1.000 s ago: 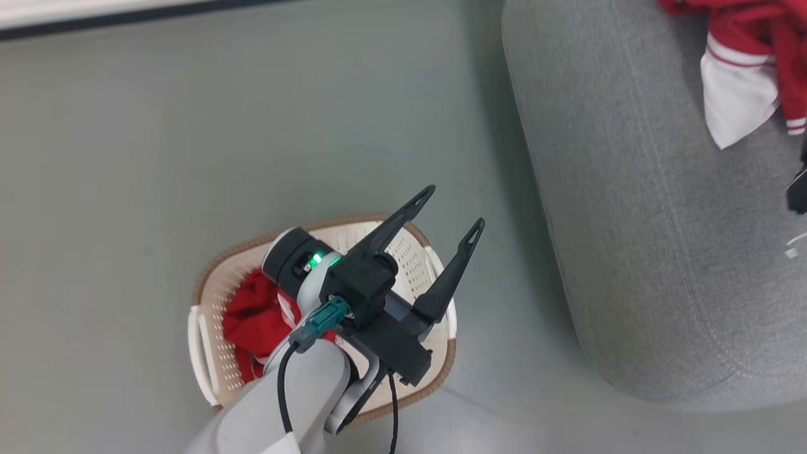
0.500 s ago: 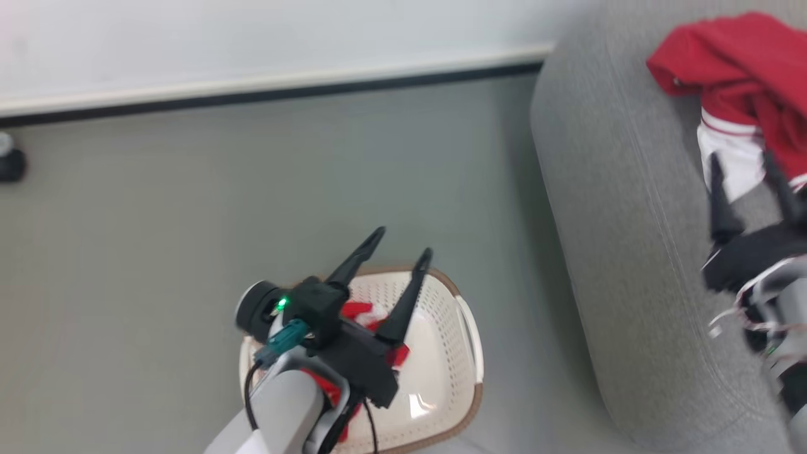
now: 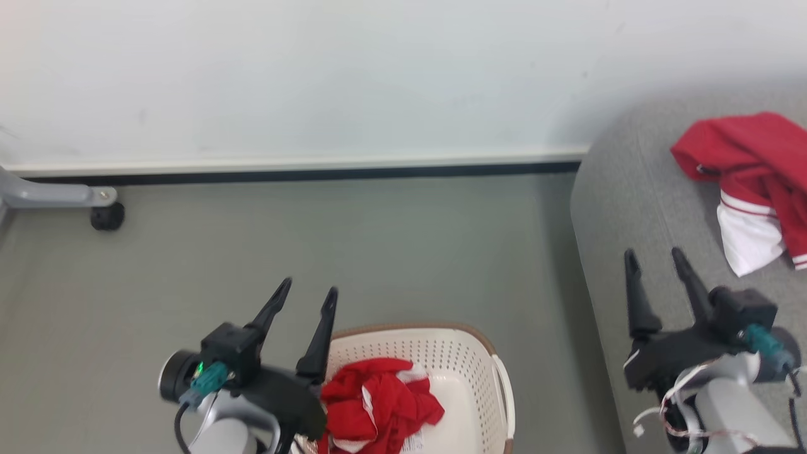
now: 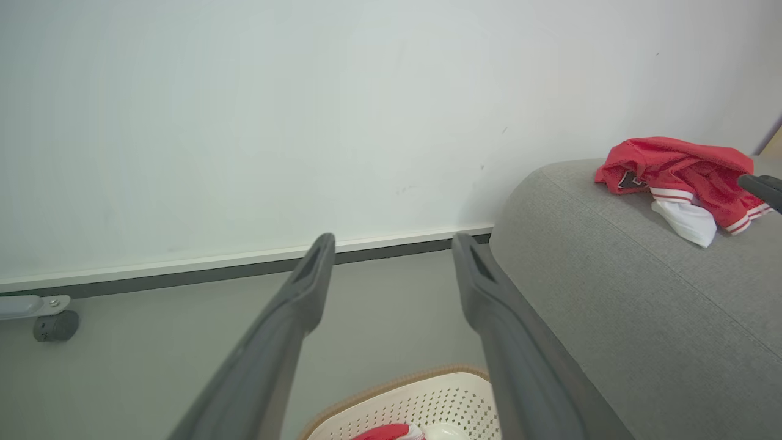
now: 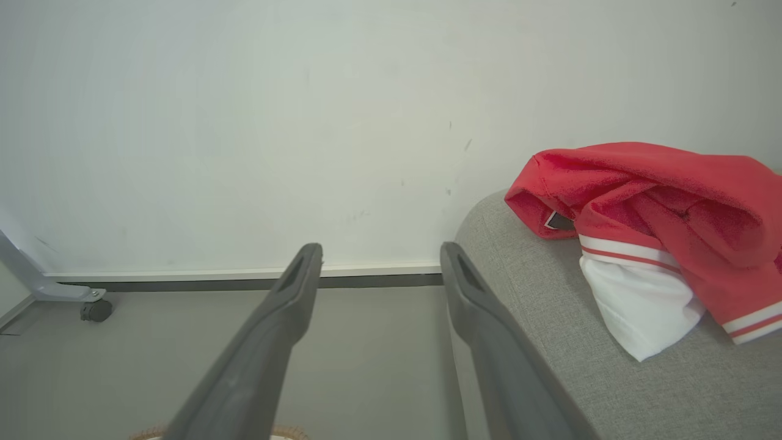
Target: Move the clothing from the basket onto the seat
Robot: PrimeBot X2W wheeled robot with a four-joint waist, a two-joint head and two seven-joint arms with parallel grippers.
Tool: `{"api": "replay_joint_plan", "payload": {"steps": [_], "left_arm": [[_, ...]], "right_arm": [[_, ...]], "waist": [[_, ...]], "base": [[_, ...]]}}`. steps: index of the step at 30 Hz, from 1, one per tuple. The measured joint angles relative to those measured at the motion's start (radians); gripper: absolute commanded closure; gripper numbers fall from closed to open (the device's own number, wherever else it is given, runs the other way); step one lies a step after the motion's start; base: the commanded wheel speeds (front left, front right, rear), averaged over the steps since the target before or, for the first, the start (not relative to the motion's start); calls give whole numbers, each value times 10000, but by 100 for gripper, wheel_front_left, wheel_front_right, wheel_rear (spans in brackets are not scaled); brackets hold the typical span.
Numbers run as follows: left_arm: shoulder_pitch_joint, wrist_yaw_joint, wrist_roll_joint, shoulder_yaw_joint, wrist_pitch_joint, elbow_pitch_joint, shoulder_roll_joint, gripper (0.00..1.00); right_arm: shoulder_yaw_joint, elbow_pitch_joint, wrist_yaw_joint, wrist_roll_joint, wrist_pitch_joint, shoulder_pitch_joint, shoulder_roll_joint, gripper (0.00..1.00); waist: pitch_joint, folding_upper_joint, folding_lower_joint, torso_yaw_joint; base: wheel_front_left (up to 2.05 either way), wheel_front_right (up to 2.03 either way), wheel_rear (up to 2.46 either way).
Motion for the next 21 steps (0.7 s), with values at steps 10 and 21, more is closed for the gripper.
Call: {"api": "replay_joint_plan", "payload": {"steps": [10, 21], "left_arm": [[1688, 339, -8, 516, -2, -295, 579, 0], [3009, 600, 207, 1229, -2, -1129, 1053, 0]], "right_arm": [[336, -1407, -309, -351, 0, 1957, 464, 0], [380, -2731, -497, -709, 0, 3298, 510, 0]], "waist": [[-1344, 0, 0, 479], [-2091, 1, 1, 764]], "base": [[0, 0, 0], [0, 0, 0]]}}
